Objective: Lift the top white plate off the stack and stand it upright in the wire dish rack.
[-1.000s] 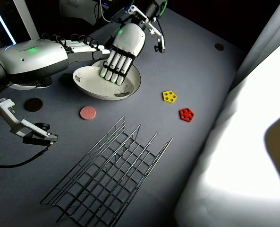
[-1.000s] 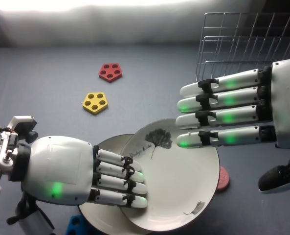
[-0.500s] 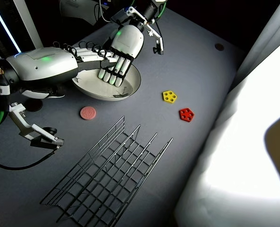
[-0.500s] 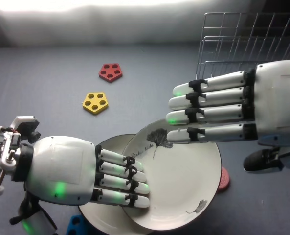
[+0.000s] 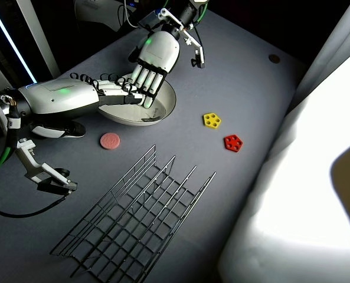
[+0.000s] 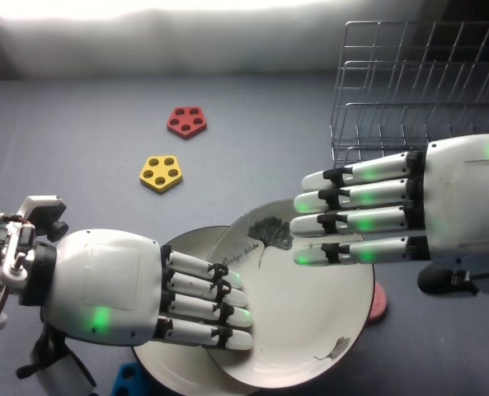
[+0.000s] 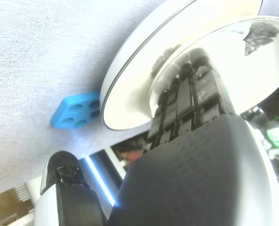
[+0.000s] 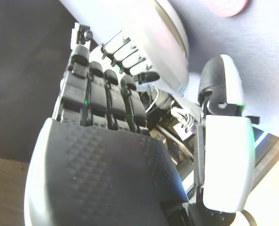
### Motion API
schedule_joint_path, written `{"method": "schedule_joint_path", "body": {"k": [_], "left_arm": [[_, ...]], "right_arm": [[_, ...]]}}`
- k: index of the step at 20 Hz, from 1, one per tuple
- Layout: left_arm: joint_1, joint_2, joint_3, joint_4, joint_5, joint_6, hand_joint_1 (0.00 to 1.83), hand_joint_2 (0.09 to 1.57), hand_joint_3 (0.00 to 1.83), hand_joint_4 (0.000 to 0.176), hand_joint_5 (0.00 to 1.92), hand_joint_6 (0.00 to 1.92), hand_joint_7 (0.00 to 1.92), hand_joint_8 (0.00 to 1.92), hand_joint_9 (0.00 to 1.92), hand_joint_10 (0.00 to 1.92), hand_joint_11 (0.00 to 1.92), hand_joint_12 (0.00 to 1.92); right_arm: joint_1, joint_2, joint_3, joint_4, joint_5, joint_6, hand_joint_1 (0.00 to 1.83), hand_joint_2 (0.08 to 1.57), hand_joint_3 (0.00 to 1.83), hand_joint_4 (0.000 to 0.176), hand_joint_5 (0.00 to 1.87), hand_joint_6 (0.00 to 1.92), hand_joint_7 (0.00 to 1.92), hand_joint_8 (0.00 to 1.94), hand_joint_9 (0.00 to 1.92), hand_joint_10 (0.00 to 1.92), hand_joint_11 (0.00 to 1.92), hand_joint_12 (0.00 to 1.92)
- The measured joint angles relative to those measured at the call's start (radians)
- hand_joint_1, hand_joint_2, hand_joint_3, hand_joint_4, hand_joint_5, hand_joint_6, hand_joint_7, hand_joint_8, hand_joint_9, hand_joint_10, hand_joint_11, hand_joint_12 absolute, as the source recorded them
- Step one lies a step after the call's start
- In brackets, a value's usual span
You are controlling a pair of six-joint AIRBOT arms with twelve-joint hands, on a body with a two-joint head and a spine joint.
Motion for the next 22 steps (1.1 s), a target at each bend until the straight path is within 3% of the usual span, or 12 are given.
{"method": "schedule_joint_path", "body": {"k": [8, 18, 22], "left_arm": [[-0.007, 0.0, 0.0, -0.001, -0.001, 0.0, 0.22, 0.89, 0.0, 0.0, 0.08, 0.01, 0.09, 0.01, 0.12, 0.01, 0.13, 0.05], [-0.007, 0.0, 0.0, -0.007, 0.0, 0.0, 0.2, 0.89, 0.0, 0.0, 0.08, 0.0, 0.1, 0.0, 0.12, 0.0, 0.13, 0.04], [-0.007, -0.004, 0.0, -0.008, 0.001, 0.0, 0.22, 0.87, 0.0, 0.0, 0.1, 0.0, 0.1, 0.0, 0.13, 0.0, 0.15, 0.05]], "right_arm": [[-0.009, -0.055, -0.022, -0.003, -0.095, 0.032, 1.03, 0.99, 0.0, 0.0, 0.17, 0.01, 0.11, 0.01, 0.16, 0.01, 0.26, 0.04], [-0.009, -0.126, -0.01, 0.019, -0.12, 0.041, 1.06, 1.0, 0.0, 0.0, 0.19, 0.01, 0.17, 0.01, 0.22, 0.01, 0.32, 0.06], [-0.021, -0.149, 0.011, 0.027, -0.129, 0.041, 1.1, 0.99, 0.0, 0.0, 0.38, 0.01, 0.35, 0.01, 0.36, 0.01, 0.42, 0.08]]}}
